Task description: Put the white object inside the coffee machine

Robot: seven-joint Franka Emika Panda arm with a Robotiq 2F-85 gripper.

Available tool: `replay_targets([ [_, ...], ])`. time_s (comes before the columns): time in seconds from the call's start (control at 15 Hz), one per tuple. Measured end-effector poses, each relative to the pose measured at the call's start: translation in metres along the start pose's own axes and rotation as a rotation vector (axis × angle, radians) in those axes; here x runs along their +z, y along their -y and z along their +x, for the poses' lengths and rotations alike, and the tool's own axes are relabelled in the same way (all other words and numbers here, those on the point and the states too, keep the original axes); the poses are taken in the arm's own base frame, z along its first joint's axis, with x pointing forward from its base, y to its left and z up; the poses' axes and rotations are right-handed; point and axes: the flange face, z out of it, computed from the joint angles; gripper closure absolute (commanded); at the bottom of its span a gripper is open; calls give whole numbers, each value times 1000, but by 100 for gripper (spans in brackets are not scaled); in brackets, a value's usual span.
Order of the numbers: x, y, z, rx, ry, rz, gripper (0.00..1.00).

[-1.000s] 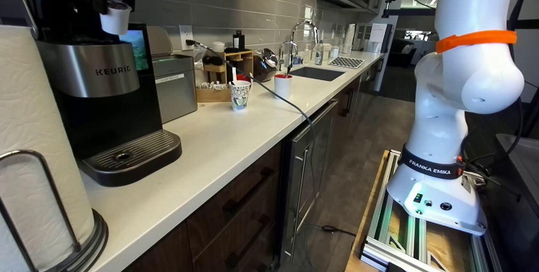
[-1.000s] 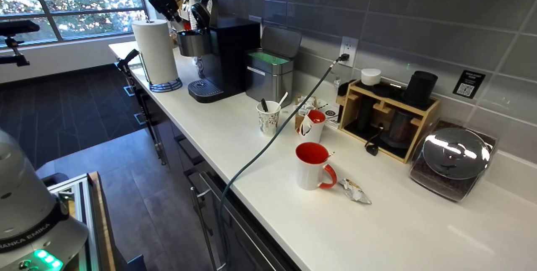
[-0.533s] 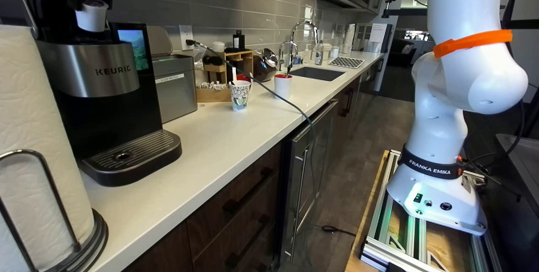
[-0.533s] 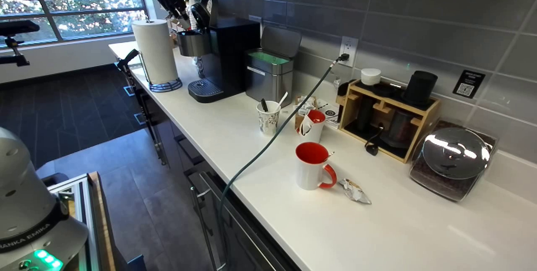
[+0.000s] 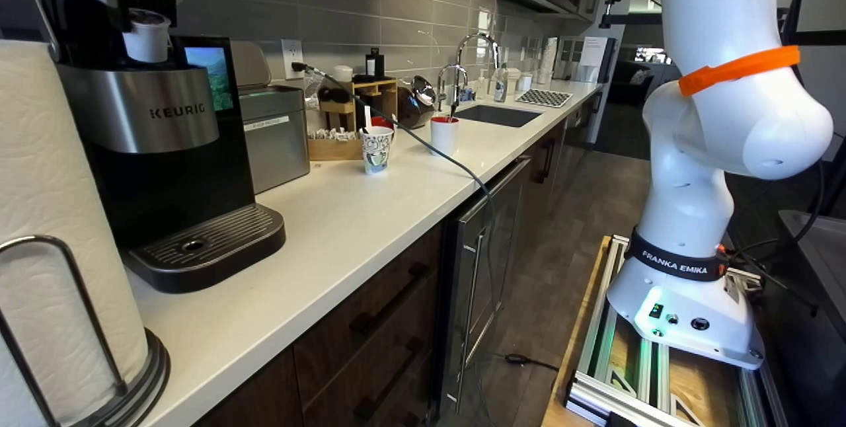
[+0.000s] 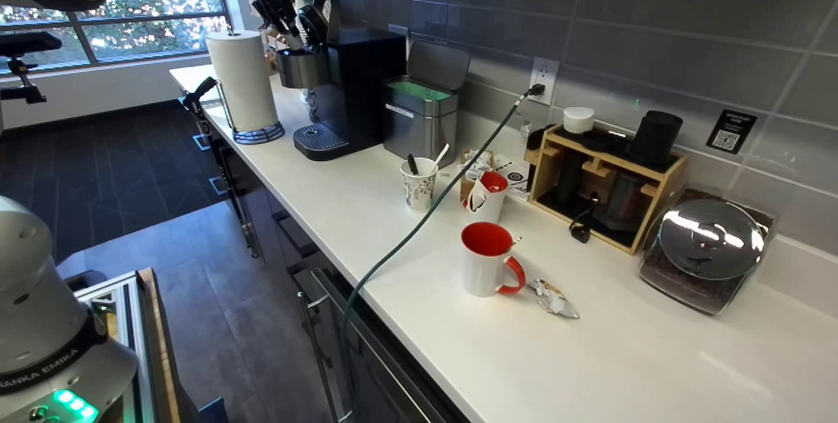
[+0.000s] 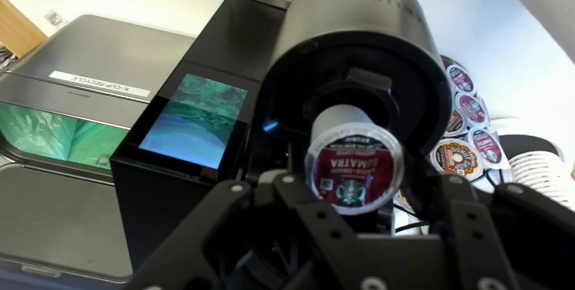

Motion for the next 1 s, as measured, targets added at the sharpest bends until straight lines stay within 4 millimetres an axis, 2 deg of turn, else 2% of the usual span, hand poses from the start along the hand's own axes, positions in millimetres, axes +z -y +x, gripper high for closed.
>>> replay_targets([
  [0.27,8,2,3,2,17,-5,71],
  [0.33,11,2,3,4,26,-11,50],
  [0.4,12,2,3,5,33,-15,21],
  [0.47,12,4,3,5,41,-21,21],
  [0.67,12,6,3,5,59,-28,1],
  [1.0,-1,3,7,17,54,-23,0],
])
